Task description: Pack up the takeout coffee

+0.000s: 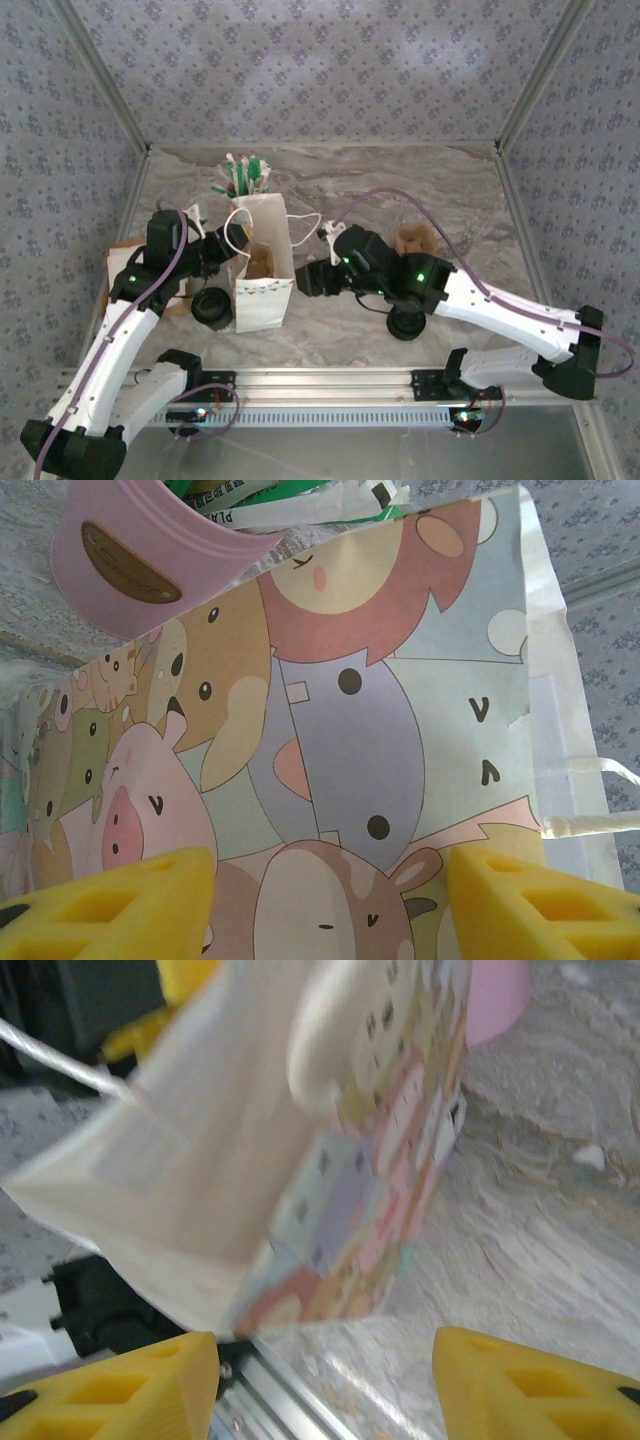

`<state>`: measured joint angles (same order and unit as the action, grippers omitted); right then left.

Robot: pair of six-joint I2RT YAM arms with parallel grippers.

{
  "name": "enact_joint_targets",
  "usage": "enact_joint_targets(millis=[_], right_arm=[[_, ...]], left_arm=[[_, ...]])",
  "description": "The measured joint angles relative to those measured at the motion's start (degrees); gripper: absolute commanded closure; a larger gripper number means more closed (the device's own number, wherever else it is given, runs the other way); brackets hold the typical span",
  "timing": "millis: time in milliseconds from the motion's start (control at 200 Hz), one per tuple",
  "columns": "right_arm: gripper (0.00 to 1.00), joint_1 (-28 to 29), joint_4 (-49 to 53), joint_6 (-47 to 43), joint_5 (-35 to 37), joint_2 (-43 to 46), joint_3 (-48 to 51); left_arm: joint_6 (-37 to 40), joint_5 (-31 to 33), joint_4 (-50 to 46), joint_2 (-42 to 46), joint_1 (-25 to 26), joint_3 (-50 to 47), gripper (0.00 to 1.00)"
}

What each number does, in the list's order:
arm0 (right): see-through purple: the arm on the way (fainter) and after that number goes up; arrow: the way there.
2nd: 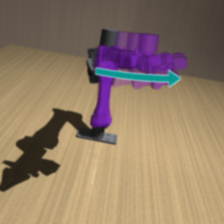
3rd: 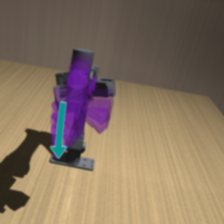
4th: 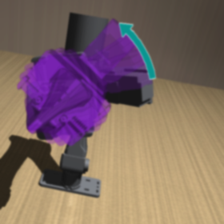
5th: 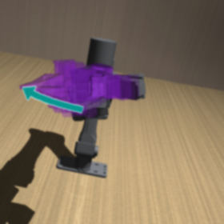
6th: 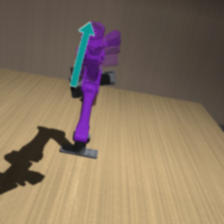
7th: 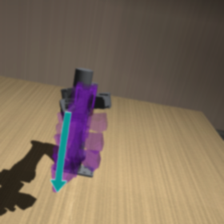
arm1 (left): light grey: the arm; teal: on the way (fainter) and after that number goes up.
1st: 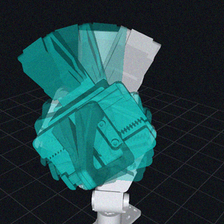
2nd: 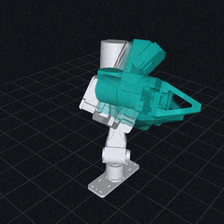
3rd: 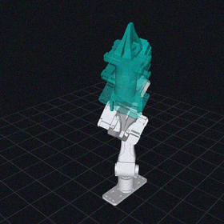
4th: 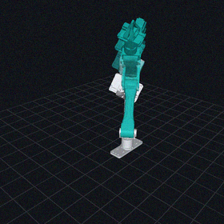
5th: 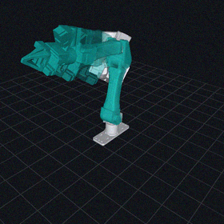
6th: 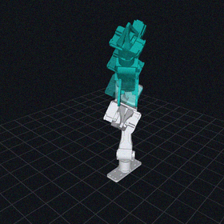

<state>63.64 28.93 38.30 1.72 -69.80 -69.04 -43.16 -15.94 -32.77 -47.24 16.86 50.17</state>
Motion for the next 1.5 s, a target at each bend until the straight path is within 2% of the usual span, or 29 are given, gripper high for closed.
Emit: enact_joint_targets(millis=[110, 350, 415, 545, 680, 914, 1134, 1289, 1499], right_arm=[[0.44, -0.6, -0.2, 0.6, -0.2, -3.4, -4.1], [0.59, -2.1, 1.5, 1.3, -0.4, -9.7, -8.6], [0.66, -2.3, 2.8, 1.1, -0.3, -11.2, -9.7], [0.89, -2.3, 5.6, 0.2, 0.8, -13.3, -12.3], [1.0, -2.7, 8.6, -0.9, 2.9, -13.9, -14.4], [1.0, -6.5, 12.9, -4.3, 6.7, -13.9, -16.7], [1.0, -14.5, 13.0, -6.8, 7.3, -13.4, -16.7], [1.0, -21.1, 11.9, -8.1, 4.5, -13.0, -15.7], [1.0, -27.3, 11.4, -10.5, -2.6, -13.3, -15.3]], left_arm=[[0.0, -0.1, 0.0, 0.0, 0.0, -0.1, 0.38], [-0.4, -0.4, 0.4, 0.0, 0.0, -0.2, 0.38], [-0.4, -0.5, 0.7, 0.0, 0.0, -0.2, 0.38], [-0.9, -1.0, 1.3, 0.0, 0.0, -0.3, 0.38], [-1.0, -1.5, 1.7, -0.3, 0.0, -0.3, 0.38], [-1.0, -2.9, 3.1, -3.5, 0.0, -0.2, 0.37], [-0.7, -4.7, 3.5, -11.3, 0.0, 3.7, 0.29], [0.3, -5.3, 3.6, -15.6, 0.0, 7.7, 0.25], [0.7, -5.3, 3.1, -15.8, 0.0, 9.1, 0.24]])
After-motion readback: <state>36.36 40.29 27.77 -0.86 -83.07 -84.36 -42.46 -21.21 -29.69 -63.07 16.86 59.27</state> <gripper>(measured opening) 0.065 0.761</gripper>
